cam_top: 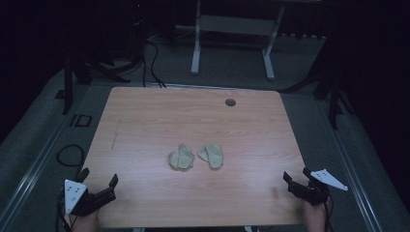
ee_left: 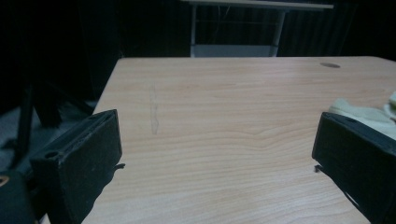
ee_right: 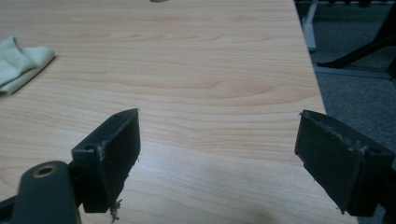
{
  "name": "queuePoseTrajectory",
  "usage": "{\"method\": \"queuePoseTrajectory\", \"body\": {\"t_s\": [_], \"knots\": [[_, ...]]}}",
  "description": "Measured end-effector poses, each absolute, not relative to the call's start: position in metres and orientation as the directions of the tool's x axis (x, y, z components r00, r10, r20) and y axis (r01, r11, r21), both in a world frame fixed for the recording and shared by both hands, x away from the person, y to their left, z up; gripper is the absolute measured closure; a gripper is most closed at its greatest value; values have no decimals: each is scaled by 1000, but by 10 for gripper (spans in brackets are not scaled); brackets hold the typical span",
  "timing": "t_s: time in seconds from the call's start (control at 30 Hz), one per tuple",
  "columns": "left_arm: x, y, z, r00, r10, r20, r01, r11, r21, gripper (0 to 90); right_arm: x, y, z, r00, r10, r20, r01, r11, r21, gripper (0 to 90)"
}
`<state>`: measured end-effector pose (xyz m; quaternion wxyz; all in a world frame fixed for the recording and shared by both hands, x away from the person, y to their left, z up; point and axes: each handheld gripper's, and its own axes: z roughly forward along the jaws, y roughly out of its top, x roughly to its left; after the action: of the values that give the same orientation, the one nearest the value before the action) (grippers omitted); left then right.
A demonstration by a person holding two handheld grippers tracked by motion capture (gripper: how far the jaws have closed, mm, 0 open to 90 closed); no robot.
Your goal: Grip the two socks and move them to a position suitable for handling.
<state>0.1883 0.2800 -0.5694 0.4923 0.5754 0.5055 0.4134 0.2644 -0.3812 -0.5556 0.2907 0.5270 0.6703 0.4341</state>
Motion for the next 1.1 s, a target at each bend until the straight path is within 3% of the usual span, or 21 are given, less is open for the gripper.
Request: {"method": "queuePoseTrajectory", "body": {"t_s": [0.27, 0.4, 0.5, 0.63, 0.8, 0.93, 1.03, 1.1], "knots": [[187, 271, -566, 175, 984, 15, 126, -38, 991, 31, 268, -373, -553, -327, 944, 34, 508, 145, 849, 143], [189, 268, -563, 248, 964, -91, 209, 38, 977, 31, 271, -368, -550, -347, 937, 44, 521, 153, 840, 144], [191, 262, -563, 187, 981, -48, 290, -8, 957, 29, 275, -363, -549, -380, 923, 60, 542, 170, 823, 146], [193, 259, -562, 195, 978, -73, 336, 4, 942, 22, 278, -352, -549, -420, 903, 94, 575, 185, 797, 143], [193, 254, -561, 252, 964, -91, 360, -6, 933, 21, 283, -338, -547, -473, 878, 72, 569, 243, 786, 137], [193, 251, -562, 265, 960, -87, 366, -17, 931, 21, 288, -330, -541, -486, 867, 107, 572, 224, 789, 131], [194, 251, -563, 269, 958, -96, 374, -12, 927, 22, 291, -317, -537, -435, 901, 3, 547, 261, 795, 129], [194, 251, -563, 271, 958, -96, 373, -13, 928, 22, 292, -315, -536, -440, 898, 11, 544, 257, 798, 129]]}}
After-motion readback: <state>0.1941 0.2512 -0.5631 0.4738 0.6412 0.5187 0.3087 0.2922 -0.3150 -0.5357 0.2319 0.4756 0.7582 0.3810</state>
